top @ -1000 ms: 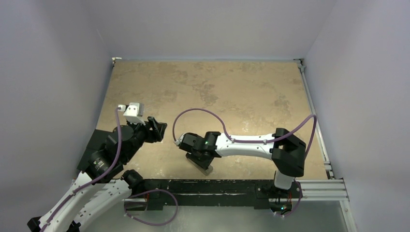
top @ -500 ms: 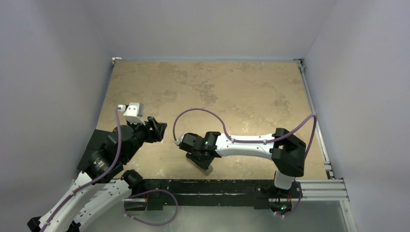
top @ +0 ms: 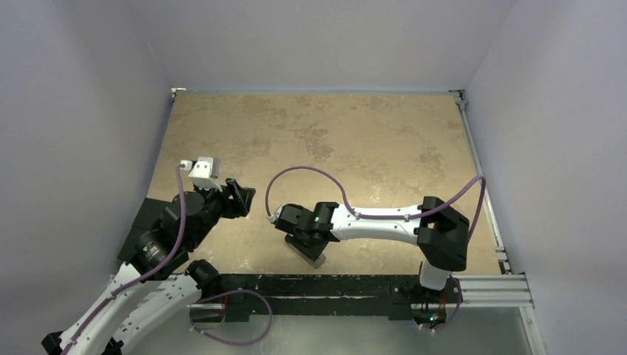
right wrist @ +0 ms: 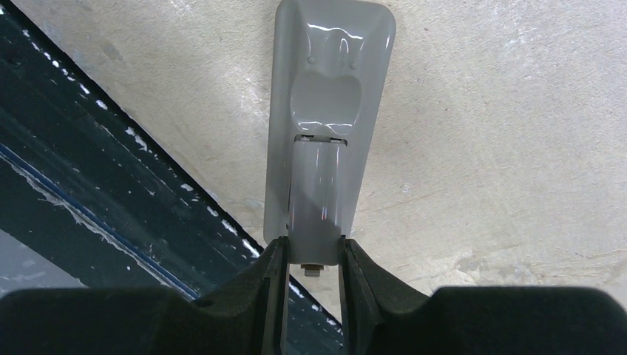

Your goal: Load the batteries into the remote control

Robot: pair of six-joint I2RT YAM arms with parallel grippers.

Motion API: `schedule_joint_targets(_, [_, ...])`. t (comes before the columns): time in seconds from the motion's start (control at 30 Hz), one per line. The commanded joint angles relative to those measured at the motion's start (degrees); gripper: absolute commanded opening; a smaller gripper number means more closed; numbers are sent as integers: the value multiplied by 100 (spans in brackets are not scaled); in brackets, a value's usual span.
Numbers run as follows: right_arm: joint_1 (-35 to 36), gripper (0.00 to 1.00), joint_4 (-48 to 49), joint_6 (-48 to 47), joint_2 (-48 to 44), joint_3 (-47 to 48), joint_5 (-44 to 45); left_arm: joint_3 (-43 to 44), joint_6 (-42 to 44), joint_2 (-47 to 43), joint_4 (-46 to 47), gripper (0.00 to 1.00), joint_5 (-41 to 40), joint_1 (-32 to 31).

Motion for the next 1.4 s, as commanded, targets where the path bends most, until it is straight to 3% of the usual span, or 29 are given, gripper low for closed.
schedule_joint_targets(0.0, [56, 17, 44, 88, -185, -30, -15, -46, 92, -1, 197, 59, -69, 34])
schedule_joint_targets(1.37, [40, 17, 145, 188, 31, -117, 9, -46, 83, -28, 179, 59, -86, 35])
